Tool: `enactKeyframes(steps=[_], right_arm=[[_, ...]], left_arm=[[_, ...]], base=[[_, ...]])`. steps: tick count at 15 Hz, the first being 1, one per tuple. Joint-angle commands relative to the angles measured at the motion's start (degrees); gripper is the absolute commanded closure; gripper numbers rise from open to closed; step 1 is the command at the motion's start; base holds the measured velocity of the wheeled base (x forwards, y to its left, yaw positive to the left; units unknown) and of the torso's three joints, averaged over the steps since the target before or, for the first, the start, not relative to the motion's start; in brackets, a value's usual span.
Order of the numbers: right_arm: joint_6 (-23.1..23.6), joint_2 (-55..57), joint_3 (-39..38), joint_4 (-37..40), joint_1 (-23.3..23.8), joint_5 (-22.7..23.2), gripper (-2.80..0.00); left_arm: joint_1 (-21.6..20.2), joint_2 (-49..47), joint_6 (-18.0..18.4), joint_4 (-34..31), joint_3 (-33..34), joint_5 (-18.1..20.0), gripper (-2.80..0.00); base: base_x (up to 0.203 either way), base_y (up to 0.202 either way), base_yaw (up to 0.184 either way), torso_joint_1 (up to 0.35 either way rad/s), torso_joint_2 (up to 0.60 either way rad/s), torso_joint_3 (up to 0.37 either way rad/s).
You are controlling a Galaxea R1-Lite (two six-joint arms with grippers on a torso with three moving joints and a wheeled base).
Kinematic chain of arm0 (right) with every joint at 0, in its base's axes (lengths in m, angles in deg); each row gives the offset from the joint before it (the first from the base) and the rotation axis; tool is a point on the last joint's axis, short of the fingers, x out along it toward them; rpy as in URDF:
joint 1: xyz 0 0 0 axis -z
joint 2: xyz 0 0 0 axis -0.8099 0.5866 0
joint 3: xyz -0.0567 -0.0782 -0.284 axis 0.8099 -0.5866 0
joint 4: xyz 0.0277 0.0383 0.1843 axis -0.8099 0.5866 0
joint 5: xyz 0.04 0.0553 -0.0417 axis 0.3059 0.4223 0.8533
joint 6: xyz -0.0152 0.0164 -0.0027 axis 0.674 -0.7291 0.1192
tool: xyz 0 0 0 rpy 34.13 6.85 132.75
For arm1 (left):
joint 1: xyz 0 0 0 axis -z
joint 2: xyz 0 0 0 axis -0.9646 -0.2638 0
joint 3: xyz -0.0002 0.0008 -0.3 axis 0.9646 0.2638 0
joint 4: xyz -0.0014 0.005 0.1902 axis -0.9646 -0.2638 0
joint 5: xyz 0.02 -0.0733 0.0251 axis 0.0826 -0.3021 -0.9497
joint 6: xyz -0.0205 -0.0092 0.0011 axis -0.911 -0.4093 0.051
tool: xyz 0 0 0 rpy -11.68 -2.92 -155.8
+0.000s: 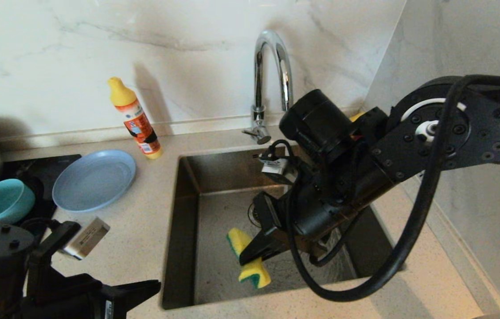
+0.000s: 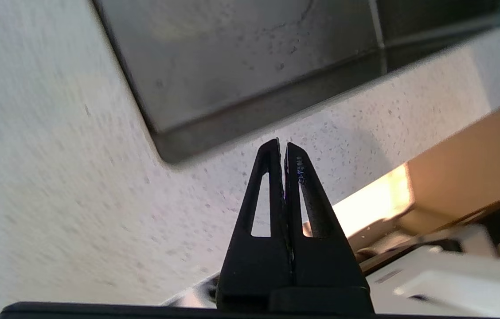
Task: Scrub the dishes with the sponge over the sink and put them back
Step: Put down the sponge
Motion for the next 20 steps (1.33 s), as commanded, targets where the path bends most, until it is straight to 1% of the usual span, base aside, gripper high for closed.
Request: enactKeyframes(steps=[1,3,4,5,7,9,12,13,15,20], right_arm=[[0.01,-4.30,-1.12,2.41,1.05,0.14,0.00],[0.23,-7.65,-4.58,3.23,3.82,0.07,0.00],[0.31,-9.32,-6.03,3.30,5.16,0.13,0.00],[0.35,-11.08,-7.51,3.29,5.98,0.16,0.00],[0.54,-13.31,-9.91,2.98,7.05,0.10,0.00],[0.46,-13.03,-10.28,3.05,7.43,0.01,0.00],[0.46,-13.72,-10.65,3.40,8.89,-0.02,0.00],[0.50,-13.95,-11.66,3.16,9.67,0.01,0.00],[0.54,-14.08,-13.32,2.95,10.75,0.01,0.00],[0.54,-14.36,-14.95,2.90,12.44,-0.06,0.00]], left_arm=[[-0.41,-1.09,-4.43,2.31,3.43,-0.26,0.00],[-1.28,-1.26,-8.92,3.16,6.23,-0.80,0.00],[-2.01,-0.80,-9.42,2.82,6.89,-0.91,0.00],[-3.06,-0.73,-9.29,2.65,7.57,-1.50,0.00],[-4.94,-1.67,-8.87,2.37,8.68,-4.26,0.00],[-5.04,-1.69,-8.88,2.23,10.07,-5.52,0.00],[-5.06,-0.40,-8.86,2.23,10.82,-11.37,0.00],[-5.06,0.25,-8.86,2.23,10.65,-12.73,0.00],[-5.06,1.49,-8.62,2.11,10.86,-13.86,0.00],[-5.06,2.41,-8.59,2.20,12.49,-13.99,0.00]], base=[[0.000,0.000,0.000,0.000,0.00,0.000],[0.000,0.000,0.000,0.000,0.00,0.000],[0.000,0.000,0.000,0.000,0.00,0.000],[0.000,0.000,0.000,0.000,0.00,0.000],[0.000,0.000,0.000,0.000,0.00,0.000],[0.000,0.000,0.000,0.000,0.00,0.000],[0.000,0.000,0.000,0.000,0.00,0.000],[0.000,0.000,0.000,0.000,0.00,0.000],[0.000,0.000,0.000,0.000,0.00,0.000],[0.000,0.000,0.000,0.000,0.00,0.000]])
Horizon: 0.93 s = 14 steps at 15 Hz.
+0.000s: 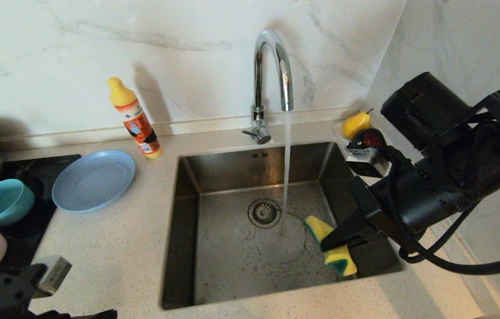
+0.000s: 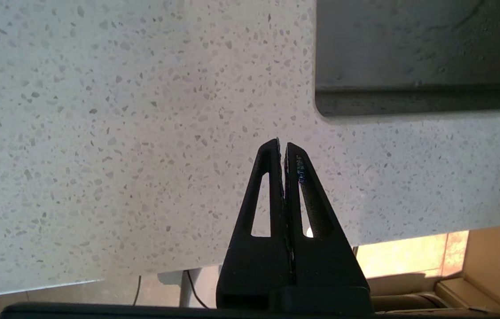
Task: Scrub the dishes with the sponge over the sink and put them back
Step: Put down the sponge
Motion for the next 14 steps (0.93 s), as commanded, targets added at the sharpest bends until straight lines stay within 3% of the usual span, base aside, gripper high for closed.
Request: enactKeyframes(steps=[1,7,11,14], right_arm=[[-0.20,-0.08,-0.53,0.31,0.44,0.17,0.00],[-0.20,-0.17,-1.57,0.23,0.45,0.09,0.00],[-0.20,-1.51,-2.10,0.39,1.67,0.09,0.00],[-0.20,-2.65,-3.94,0.22,1.59,-1.50,0.00]], left_arm=[[0.02,0.59,-0.22,0.17,0.49,-0.10,0.00],[0.02,6.41,1.12,0.35,-0.99,-3.88,0.00],[-0.13,16.15,7.46,-1.03,-5.00,-5.68,0.00],[-0.37,24.38,13.00,-7.64,-8.13,-9.88,0.00]], base=[[0.000,0.000,0.000,0.000,0.00,0.000],[0.000,0.000,0.000,0.000,0.00,0.000],[0.000,0.000,0.000,0.000,0.00,0.000],[0.000,0.000,0.000,0.000,0.00,0.000]])
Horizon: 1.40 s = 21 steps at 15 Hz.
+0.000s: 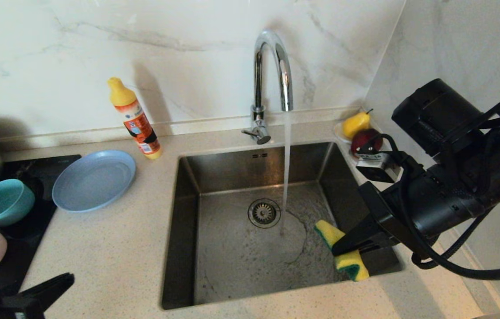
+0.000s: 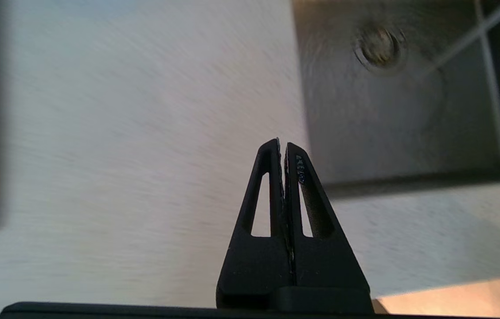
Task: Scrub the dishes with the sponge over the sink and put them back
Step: Put down the sponge
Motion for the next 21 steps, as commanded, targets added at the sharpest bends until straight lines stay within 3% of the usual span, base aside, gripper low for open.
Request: enactKeyframes(steps=[1,4,7,17,19,21], right_arm=[[-0.22,-0.94,-0.77,0.33,-0.08,-1.44,0.00],[-0.22,-2.66,-3.49,0.21,-0.08,-1.69,0.00],[-0.22,-4.36,-6.95,-2.59,0.06,-1.81,0.00],[-0.40,-8.38,-10.49,-4.50,0.44,-1.84,0.00],[-0.40,-9.88,-11.33,-4.49,1.44,-1.84,0.00],[-0.40,-11.76,-12.20,-4.38,1.80,-1.92,0.00]], left_arm=[[-0.18,9.20,2.64,-4.59,-2.82,-1.66,0.00],[-3.01,15.12,4.24,-14.27,-7.54,-2.34,0.00],[-9.72,20.15,5.72,-17.66,-9.14,-2.31,0.00],[-19.29,31.72,6.02,-19.59,-5.23,-2.75,0.00],[-19.55,31.72,5.74,-19.06,-4.19,-6.86,0.00],[-21.53,31.59,6.32,-19.52,-6.93,-6.68,0.00]], base=[[0.000,0.000,0.000,0.000,0.00,0.000],[0.000,0.000,0.000,0.000,0.00,0.000],[0.000,0.000,0.000,0.000,0.00,0.000],[0.000,0.000,0.000,0.000,0.00,0.000],[0.000,0.000,0.000,0.000,0.00,0.000],[0.000,0.000,0.000,0.000,0.00,0.000]])
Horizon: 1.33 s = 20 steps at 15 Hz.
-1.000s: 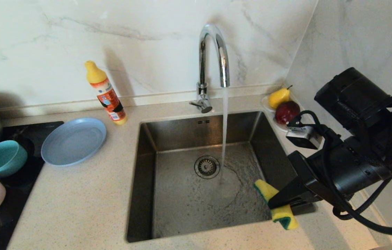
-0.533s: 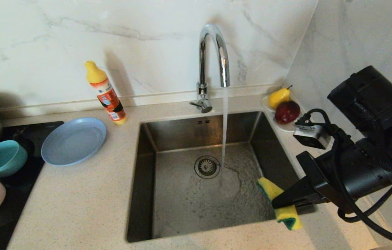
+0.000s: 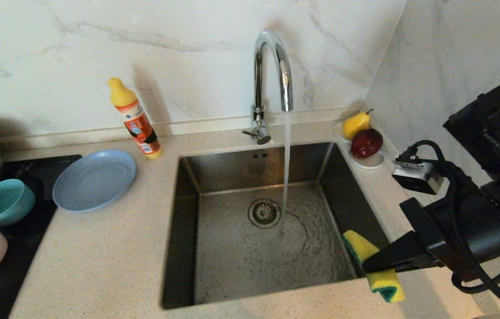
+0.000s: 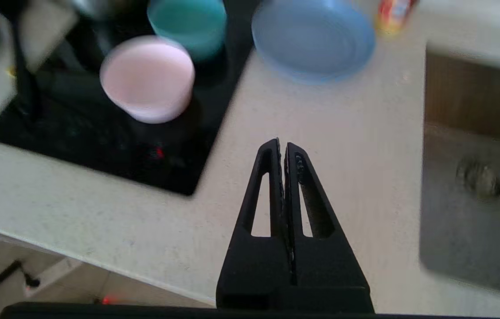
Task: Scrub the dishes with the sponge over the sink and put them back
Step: Put down the sponge
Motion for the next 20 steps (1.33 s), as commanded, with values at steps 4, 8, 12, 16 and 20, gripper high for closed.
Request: enactKeyframes(steps=[4,8,12,16,20], right_arm=[[-0.13,-2.39,-3.29,-0.09,0.99,0.18,0.00],[0.46,-1.96,-2.80,-0.26,1.07,-2.96,0.00],[6.19,-2.41,-2.78,-0.17,1.93,-11.14,0.00],[13.68,-0.95,-5.98,-0.16,4.25,-25.75,0.00],[19.34,-0.14,-11.35,-6.63,8.62,-30.93,0.00]], left_arm=[[-6.10,4.74,0.67,-0.87,4.10,-0.05,0.00],[-7.26,15.62,10.51,-0.30,12.64,7.90,0.00],[-7.44,16.53,17.52,1.16,18.43,27.74,0.00],[-7.54,16.46,17.17,2.56,21.62,30.58,0.00],[-7.54,16.46,16.94,3.30,21.80,30.23,0.00]], base=[[0.000,0.000,0.000,0.000,0.00,0.000],[0.000,0.000,0.000,0.000,0.00,0.000],[0.000,0.000,0.000,0.000,0.00,0.000],[0.000,0.000,0.000,0.000,0.00,0.000],[0.000,0.000,0.000,0.000,0.00,0.000]])
